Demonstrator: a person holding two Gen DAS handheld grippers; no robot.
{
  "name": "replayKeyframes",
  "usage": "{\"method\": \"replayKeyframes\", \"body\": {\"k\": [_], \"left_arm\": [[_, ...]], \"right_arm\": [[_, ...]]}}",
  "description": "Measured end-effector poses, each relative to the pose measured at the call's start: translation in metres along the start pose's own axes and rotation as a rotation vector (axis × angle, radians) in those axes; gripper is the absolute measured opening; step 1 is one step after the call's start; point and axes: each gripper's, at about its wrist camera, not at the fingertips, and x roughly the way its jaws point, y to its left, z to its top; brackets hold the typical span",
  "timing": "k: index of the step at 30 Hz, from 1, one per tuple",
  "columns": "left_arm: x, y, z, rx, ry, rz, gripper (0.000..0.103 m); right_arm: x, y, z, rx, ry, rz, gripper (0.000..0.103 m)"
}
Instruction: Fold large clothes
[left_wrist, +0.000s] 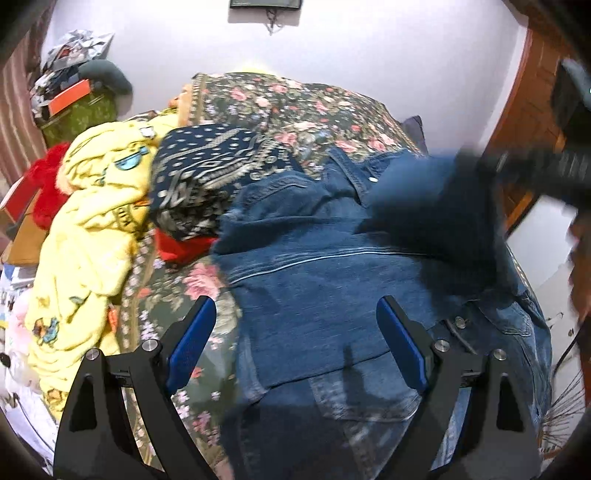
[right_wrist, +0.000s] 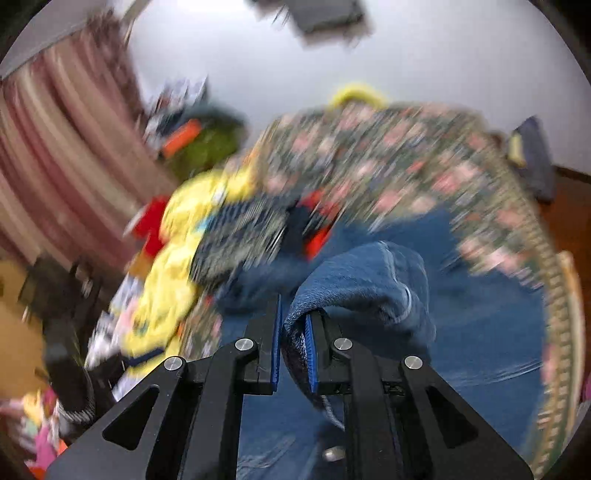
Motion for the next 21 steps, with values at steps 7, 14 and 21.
{"method": "replayKeyframes", "body": {"k": [7,14,21], "left_arm": [[-0.007,0.03,-0.013,-0.058,0.023,0.019,0.089],[-0.004,0.031,-0.014,-0.077,0.04,0.005,0.088],[0.0,-0.014,0.004,0.033,0.023,-0.017,0.089]], "right_arm": [[0.057,0.017,-0.045,-0.056,0.21,0.008,0.011],[0.048,0.013,-0.055,-0.043,0.314,0.003,0.039],[-0.016,-0.023,-0.048,-0.004,0.149,-0.078,0.046]]}}
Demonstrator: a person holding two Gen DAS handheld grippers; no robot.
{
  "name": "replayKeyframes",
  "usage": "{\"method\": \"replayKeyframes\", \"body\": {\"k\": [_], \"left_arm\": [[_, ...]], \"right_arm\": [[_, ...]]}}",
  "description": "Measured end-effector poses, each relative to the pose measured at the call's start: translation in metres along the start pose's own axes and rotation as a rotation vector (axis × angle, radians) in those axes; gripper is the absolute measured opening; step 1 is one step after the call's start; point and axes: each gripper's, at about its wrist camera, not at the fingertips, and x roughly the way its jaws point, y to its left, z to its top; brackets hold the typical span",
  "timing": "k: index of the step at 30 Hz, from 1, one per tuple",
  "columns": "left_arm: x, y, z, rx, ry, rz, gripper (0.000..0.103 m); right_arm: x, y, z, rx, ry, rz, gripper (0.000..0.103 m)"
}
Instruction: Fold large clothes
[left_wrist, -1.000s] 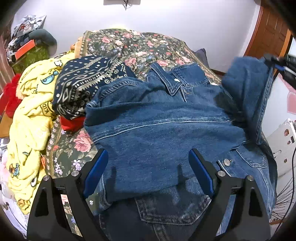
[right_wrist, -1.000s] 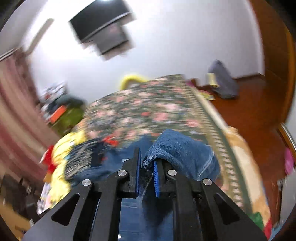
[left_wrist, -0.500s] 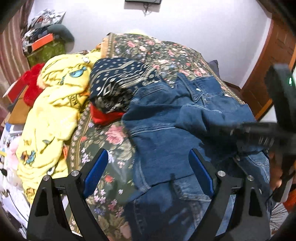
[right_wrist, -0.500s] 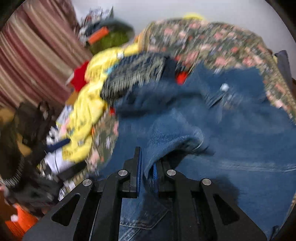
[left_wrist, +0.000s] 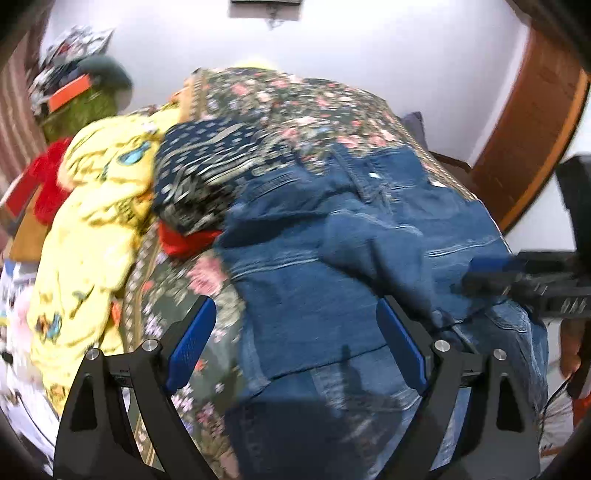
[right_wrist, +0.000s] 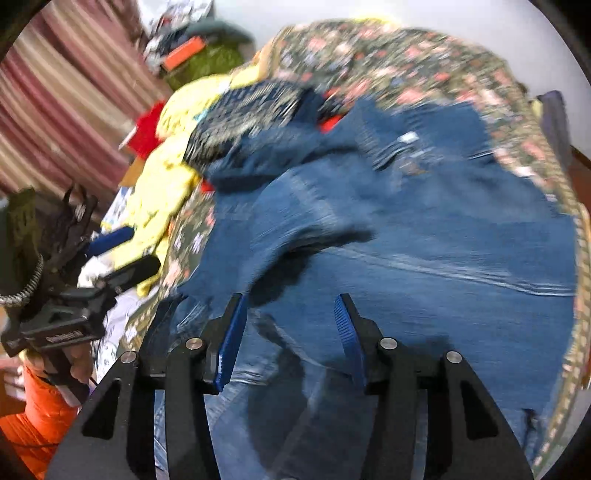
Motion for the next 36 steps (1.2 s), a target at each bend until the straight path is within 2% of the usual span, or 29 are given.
{"method": "replayKeyframes", "body": {"k": [4,9,13,15,17,20,24,27,30,33,36], "left_arm": [[0.01,-0.033,0.014,0.082,-0.007,-0.015,0.089],[0.036,-0.07,0.027,0.167,0.022,-0.017,0.089],[0.061,-0.086,0.031,0.221,0.051,0.02,0.088],[0.075,-0.089,0.031,0.237,0.07,0.044,0.088],[0.086,-0.087,0.03,0.239,0.087,0.066,0.088],[0.097,-0.079,0.026,0.228,0.101,0.087,0.076],[0.093,-0.06,0.023,0.147,0.106,0.021,0.066],[0.081,-0.048,0.021,0.13,0.083,0.051,0.064],[0.07,-0.033,0.015,0.094,0.076,0.034,0.064],[0.062,-0.02,0.004,0.07,0.078,0.052,0.064],[0.059,-0.004,-0.009,0.044,0.085,0.079,0.063]], "right_arm": [[-0.047,-0.037,0.004,0.057,-0.118,-0.1,0.046],[-0.099,-0.08,0.006,0.107,-0.205,-0.225,0.047],[-0.124,-0.102,0.0,0.118,-0.229,-0.317,0.058],[-0.127,-0.109,-0.005,0.106,-0.215,-0.352,0.058],[-0.123,-0.116,-0.01,0.095,-0.185,-0.383,0.059],[-0.109,-0.131,-0.02,0.126,-0.138,-0.367,0.059],[-0.072,-0.142,-0.031,0.172,-0.057,-0.313,0.059],[-0.038,-0.144,-0.037,0.178,0.014,-0.288,0.059],[-0.009,-0.143,-0.042,0.175,0.072,-0.282,0.059],[-0.005,-0.139,-0.047,0.149,0.046,-0.313,0.065],[-0.007,-0.14,-0.049,0.152,0.032,-0.307,0.066]]}}
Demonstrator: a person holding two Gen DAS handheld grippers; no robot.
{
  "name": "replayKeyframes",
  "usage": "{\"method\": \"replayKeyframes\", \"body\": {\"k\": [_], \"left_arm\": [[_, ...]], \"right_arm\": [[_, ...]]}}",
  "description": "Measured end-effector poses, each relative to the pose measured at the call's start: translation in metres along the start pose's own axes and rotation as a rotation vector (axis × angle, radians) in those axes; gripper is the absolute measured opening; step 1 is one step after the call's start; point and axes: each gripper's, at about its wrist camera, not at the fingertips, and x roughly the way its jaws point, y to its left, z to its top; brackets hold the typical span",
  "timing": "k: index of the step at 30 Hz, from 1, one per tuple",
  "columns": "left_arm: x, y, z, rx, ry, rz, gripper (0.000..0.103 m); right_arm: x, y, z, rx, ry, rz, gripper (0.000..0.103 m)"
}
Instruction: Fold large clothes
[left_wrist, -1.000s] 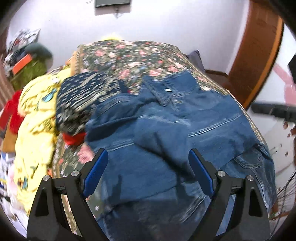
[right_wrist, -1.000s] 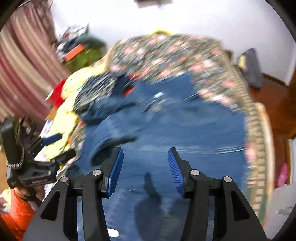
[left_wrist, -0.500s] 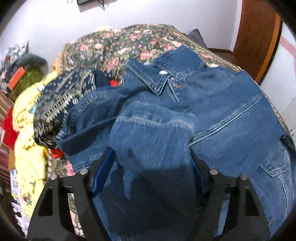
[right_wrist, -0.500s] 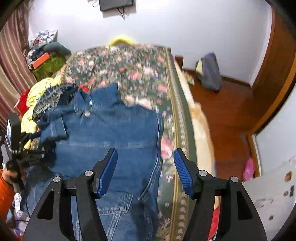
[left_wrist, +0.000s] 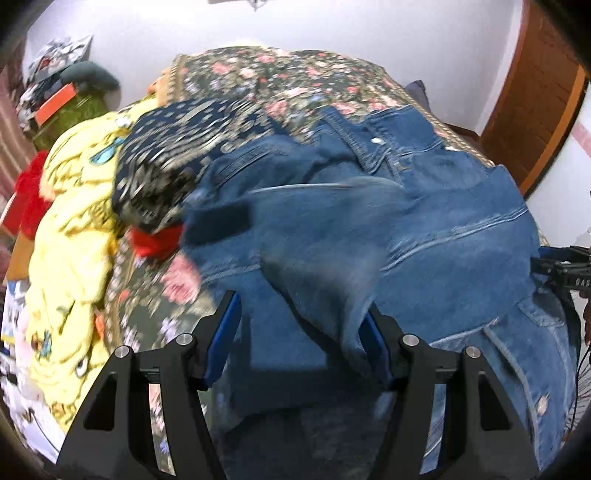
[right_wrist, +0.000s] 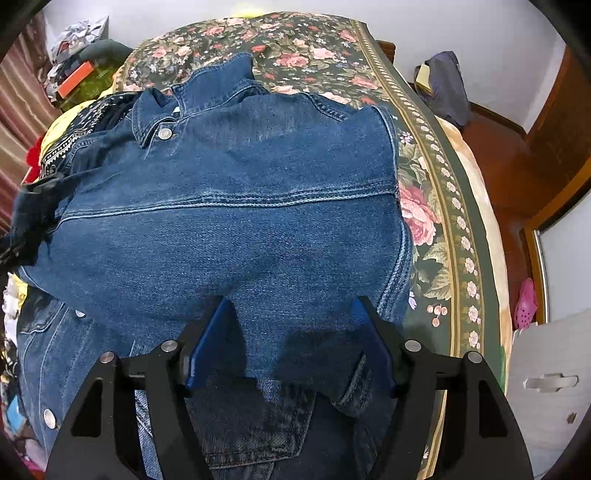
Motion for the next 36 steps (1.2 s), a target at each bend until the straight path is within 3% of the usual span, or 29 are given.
{"method": "replayKeyframes", "body": {"k": [4,6,9,16,22,28,36], "left_arm": [[0.011,0.028,-0.018,-0.065,0.057,0.039,0.063],[0.016,0.047,-0.027,-0.146,0.078,-0.055,0.067],[0.017,0.062,-0.029,-0.234,0.095,-0.116,0.072],[0.002,0.054,-0.018,-0.174,0.071,-0.058,0.072],[-0.014,0.078,0.001,-0.191,0.007,-0.035,0.072],[0.014,0.1,0.026,-0.217,0.03,-0.015,0.072],[0.073,0.104,0.044,-0.233,0.105,-0.09,0.072]], "right_arm": [[0.001,-0.003,-0.003,0.017,-0.006,0.01,0.067],[0.002,-0.001,-0.004,0.017,-0.01,0.001,0.068],[0.001,0.003,-0.007,0.023,-0.018,-0.015,0.07],[-0.002,0.001,-0.006,0.03,-0.001,-0.012,0.071],[-0.018,-0.011,0.005,0.069,-0.034,0.027,0.071],[-0.028,-0.03,0.026,0.117,-0.093,0.023,0.071],[-0.006,-0.06,0.061,0.177,-0.106,0.042,0.071]]}}
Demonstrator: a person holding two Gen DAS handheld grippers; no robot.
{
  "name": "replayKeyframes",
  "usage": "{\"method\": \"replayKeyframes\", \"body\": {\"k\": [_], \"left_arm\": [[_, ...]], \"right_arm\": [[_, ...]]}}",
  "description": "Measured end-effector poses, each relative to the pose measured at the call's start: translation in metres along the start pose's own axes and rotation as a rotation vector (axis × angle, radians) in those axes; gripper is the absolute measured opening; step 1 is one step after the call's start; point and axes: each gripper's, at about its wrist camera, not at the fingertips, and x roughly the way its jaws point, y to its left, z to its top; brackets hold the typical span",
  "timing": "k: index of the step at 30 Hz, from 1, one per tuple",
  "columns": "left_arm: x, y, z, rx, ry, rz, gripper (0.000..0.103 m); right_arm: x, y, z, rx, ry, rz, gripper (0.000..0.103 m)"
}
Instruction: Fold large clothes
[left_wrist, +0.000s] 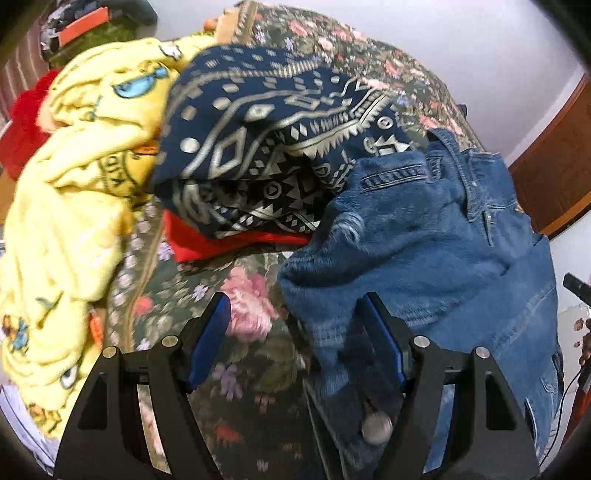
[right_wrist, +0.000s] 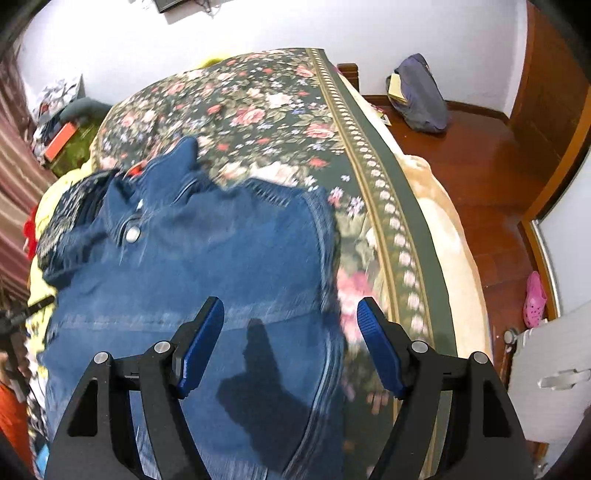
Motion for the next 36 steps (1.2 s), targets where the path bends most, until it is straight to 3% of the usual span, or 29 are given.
{"method": "replayKeyframes", "body": {"k": [7,10,11,12,13,16,18,19,20,27,36], "left_arm": [[0.022,0.009,0.015,-0.07,-0.016,-0.112,0.072],[0.024,0.009,0.022,-0.069,-0.047,-0.127,0.07],[0.025,0.008,0.024,-0.06,-0.057,-0.13,0.062],[0.026,0.005,0.026,-0.05,-0.054,-0.149,0.048],[0.027,0.003,0.028,-0.045,-0.05,-0.167,0.041],[0.019,-0.017,0.028,0.018,-0.079,-0.102,0.03],[0.008,-0.03,0.027,0.06,-0.108,-0.072,0.023],[-0.002,-0.035,0.028,0.084,-0.131,-0.074,0.012],[-0.014,-0.042,0.03,0.106,-0.15,-0.084,0.009],[-0.083,-0.079,0.047,0.204,-0.284,-0.043,0.009],[-0.129,-0.103,0.079,0.271,-0.415,0.0,0.009]], "right_arm": [[0.046,-0.019,0.029,0.073,0.035,0.069,0.07],[0.061,-0.016,0.035,0.053,0.038,0.063,0.06],[0.061,-0.012,0.036,0.033,0.025,0.064,0.058],[0.061,-0.01,0.037,0.019,0.022,0.073,0.049],[0.063,-0.006,0.037,0.011,0.026,0.079,0.036],[0.061,0.0,0.035,-0.015,0.013,0.065,0.019],[0.054,0.001,0.033,-0.025,-0.012,0.07,0.014],[0.051,0.002,0.034,-0.028,-0.026,0.072,0.013],[0.042,0.002,0.033,-0.028,-0.049,0.079,0.013],[-0.012,0.019,0.043,-0.072,-0.174,0.114,0.01],[-0.061,0.045,0.065,-0.129,-0.317,0.16,0.009]]}}
